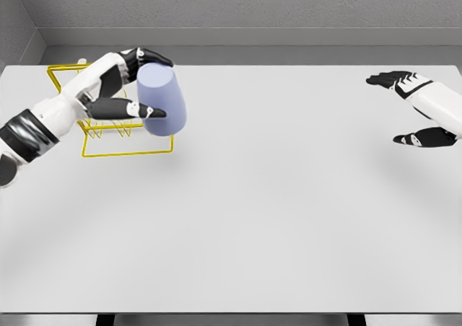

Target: Place the cup on the cup holder with both arms

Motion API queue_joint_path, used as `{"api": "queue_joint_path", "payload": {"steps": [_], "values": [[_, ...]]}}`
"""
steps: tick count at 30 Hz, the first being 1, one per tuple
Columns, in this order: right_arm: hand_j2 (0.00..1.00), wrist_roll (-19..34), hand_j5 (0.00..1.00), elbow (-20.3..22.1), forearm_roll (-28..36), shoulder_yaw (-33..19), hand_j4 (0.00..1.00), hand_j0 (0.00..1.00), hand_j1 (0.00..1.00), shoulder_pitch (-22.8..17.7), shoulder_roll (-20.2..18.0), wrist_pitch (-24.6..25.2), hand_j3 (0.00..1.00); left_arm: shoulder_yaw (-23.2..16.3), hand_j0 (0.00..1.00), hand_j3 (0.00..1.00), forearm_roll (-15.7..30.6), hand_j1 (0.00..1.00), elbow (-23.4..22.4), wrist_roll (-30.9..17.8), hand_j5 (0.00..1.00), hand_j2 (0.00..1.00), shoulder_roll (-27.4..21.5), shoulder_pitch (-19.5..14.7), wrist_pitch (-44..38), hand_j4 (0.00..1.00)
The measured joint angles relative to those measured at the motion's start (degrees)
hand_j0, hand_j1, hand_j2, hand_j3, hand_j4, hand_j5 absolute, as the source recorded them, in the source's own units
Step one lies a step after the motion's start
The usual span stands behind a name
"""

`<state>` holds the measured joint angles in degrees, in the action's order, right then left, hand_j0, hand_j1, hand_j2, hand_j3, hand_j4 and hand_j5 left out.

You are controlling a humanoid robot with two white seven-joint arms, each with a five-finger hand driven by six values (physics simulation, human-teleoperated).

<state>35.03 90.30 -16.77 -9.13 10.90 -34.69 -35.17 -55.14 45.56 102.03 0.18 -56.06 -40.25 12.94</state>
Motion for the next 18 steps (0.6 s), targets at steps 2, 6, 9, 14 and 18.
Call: {"api": "queue_joint_path", "payload": {"steps": [2,6,9,14,18], "values": [[1.00,0.00,1.00,0.00,0.00,0.00,1.00,1.00,1.00,0.00,0.01,0.00,1.00,0.15,0.65,0.65,0.01,0.65,-0.09,0.00,0.65,0.65,-0.28,0.00,0.03,0.65],[1.00,0.00,1.00,0.02,0.00,0.00,1.00,1.00,1.00,0.00,0.01,0.00,1.00,0.66,0.65,0.65,0.50,0.65,-0.29,0.00,0.65,0.65,-0.65,0.00,0.06,0.65],[1.00,0.00,1.00,0.03,0.00,0.00,1.00,1.00,1.00,-0.09,0.01,0.00,1.00,0.88,0.65,0.65,0.71,0.65,-0.65,0.01,0.65,0.65,-0.79,-0.09,0.07,0.65],[1.00,0.00,1.00,0.02,0.00,0.00,1.00,1.00,1.00,-0.09,0.01,0.00,1.00,1.08,0.65,0.65,0.93,0.65,-1.85,0.00,0.65,0.65,-0.84,-0.09,0.07,0.65],[1.00,0.00,1.00,0.06,0.00,0.00,1.00,1.00,1.00,0.00,0.01,0.00,1.00,1.16,0.65,0.65,0.99,0.65,-2.71,-0.01,0.65,0.65,-0.85,-0.09,0.07,0.65]]}}
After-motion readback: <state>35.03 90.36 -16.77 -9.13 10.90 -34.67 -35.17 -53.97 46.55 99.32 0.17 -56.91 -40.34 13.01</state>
